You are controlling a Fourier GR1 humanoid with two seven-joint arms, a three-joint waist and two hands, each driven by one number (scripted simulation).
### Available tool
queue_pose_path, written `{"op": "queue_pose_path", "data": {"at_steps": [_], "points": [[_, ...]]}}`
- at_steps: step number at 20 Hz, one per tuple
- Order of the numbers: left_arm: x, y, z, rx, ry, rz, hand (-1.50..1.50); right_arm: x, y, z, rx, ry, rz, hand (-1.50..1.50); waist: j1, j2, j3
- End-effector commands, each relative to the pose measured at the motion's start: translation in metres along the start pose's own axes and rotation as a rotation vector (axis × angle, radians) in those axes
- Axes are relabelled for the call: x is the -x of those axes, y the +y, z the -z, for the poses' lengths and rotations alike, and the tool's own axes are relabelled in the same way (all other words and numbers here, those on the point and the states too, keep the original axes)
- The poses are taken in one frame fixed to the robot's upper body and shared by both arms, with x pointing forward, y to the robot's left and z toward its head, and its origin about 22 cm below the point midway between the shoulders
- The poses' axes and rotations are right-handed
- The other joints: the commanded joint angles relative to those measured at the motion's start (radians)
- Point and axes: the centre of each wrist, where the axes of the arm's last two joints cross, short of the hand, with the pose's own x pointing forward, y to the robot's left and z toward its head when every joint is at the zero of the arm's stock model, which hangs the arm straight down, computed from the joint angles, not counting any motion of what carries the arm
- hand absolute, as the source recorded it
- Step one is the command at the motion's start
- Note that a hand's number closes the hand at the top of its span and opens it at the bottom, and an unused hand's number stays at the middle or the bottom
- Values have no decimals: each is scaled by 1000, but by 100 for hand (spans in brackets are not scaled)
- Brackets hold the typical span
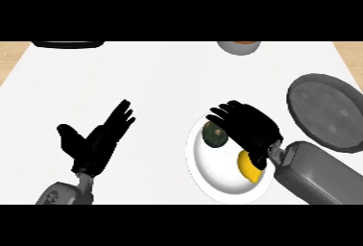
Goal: Pick the lemon from the plate and place it in the pan
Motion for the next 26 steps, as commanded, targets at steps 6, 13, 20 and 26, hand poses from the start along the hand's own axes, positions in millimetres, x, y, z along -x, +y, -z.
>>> {"op": "queue_pose_path", "data": {"at_steps": [6, 13, 20, 26], "points": [[1, -8, -2, -15, -11, -14, 0, -87, 8, 26, -429, 213, -389, -150, -11, 1, 2], [2, -4, -18, -10, -1, -2, 0, -148, 31, 26, -543, 306, -422, -150, -21, 3, 6], [-9, 17, -11, -26, 0, -5, 0, -154, 35, 22, -495, 375, -423, -150, -21, 9, 6], [1, 0, -8, -34, -23, -12, 0, -152, 40, 20, -477, 425, -539, -150, -19, 10, 6]]}}
